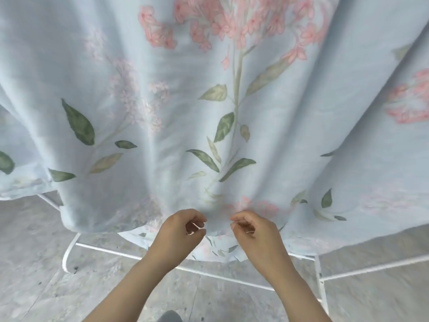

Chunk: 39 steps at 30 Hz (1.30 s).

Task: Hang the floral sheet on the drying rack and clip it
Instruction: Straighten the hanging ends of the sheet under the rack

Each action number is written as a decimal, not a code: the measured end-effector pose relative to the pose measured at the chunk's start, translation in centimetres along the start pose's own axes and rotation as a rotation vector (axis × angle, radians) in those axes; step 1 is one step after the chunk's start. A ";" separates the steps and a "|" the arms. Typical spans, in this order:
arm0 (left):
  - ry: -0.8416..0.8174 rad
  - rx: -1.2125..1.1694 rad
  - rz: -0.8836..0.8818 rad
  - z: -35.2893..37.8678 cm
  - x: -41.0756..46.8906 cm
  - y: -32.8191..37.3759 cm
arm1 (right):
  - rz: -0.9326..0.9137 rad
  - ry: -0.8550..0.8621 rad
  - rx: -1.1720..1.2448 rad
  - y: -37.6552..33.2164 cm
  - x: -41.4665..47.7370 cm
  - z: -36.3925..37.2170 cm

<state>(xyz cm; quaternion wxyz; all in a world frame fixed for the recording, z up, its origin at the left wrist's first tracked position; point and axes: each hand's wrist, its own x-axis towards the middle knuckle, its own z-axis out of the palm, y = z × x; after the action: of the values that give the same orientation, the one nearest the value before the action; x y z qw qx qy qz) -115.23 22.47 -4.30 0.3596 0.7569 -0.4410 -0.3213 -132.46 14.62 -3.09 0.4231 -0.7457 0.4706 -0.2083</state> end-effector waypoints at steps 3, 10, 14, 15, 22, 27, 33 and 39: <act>0.026 -0.021 0.079 2.5 1.3 -2.6 | -0.019 0.051 0.012 3.4 0.4 1.7; 0.121 -0.039 0.355 7.5 3.2 -9.5 | -0.129 0.177 0.025 10.8 0.5 6.3; 0.203 -0.037 0.556 10.5 5.2 -14.0 | -0.268 0.284 0.011 15.5 2.1 9.7; 0.216 -0.012 0.610 11.2 6.0 -15.2 | -0.310 0.310 0.008 16.7 2.8 10.7; 0.427 0.118 0.939 13.1 10.1 -20.5 | -0.605 0.369 -0.018 22.7 4.7 14.6; 0.528 0.257 1.007 13.0 9.0 -21.3 | -0.609 0.392 -0.152 23.1 3.2 14.5; 0.781 0.643 1.127 12.4 10.7 -19.7 | -0.783 0.703 -0.438 23.6 4.6 14.1; 0.850 0.731 1.193 10.7 13.6 -18.2 | -0.863 0.824 -0.672 23.6 5.6 13.6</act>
<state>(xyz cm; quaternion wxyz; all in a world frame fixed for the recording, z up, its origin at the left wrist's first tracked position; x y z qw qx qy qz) -110.34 13.85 -27.39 0.3371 0.5218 -0.6723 0.4026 -132.64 10.94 -30.67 -0.1660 -0.8173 0.2929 -0.4677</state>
